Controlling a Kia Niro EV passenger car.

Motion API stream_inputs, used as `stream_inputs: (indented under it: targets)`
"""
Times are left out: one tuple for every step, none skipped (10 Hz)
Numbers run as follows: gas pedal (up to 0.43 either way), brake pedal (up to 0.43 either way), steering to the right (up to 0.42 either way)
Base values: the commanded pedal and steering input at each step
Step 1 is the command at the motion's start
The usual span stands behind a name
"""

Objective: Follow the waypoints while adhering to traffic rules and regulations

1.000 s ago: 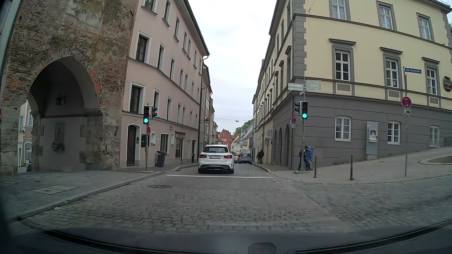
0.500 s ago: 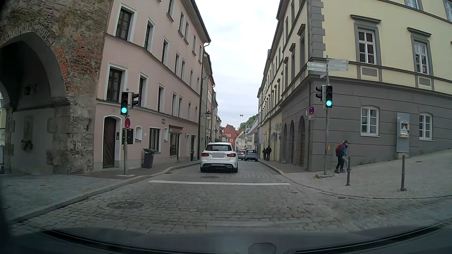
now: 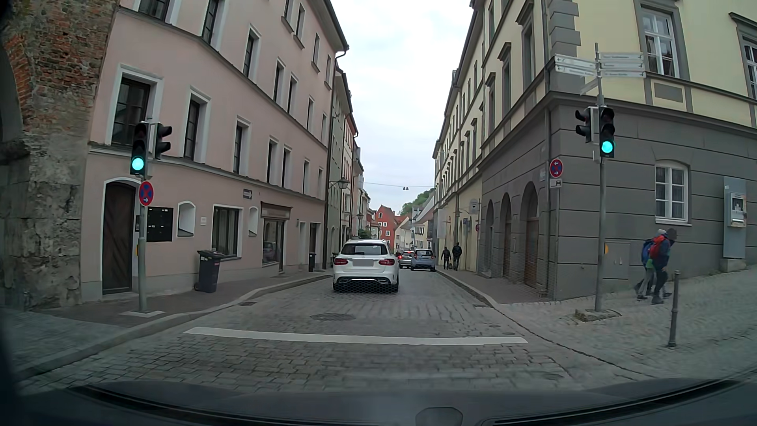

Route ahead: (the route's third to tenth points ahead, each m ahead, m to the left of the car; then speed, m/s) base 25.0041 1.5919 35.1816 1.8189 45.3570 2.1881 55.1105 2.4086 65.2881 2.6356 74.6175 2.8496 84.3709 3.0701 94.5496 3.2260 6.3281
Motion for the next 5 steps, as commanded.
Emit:
stream_inputs:
  targets:
    - [0.000,0.000,-0.008]
    - [0.000,0.000,-0.008]
    - [0.000,0.000,-0.008]
    - [0.000,0.000,-0.010]
    - [0.000,0.000,-0.013]
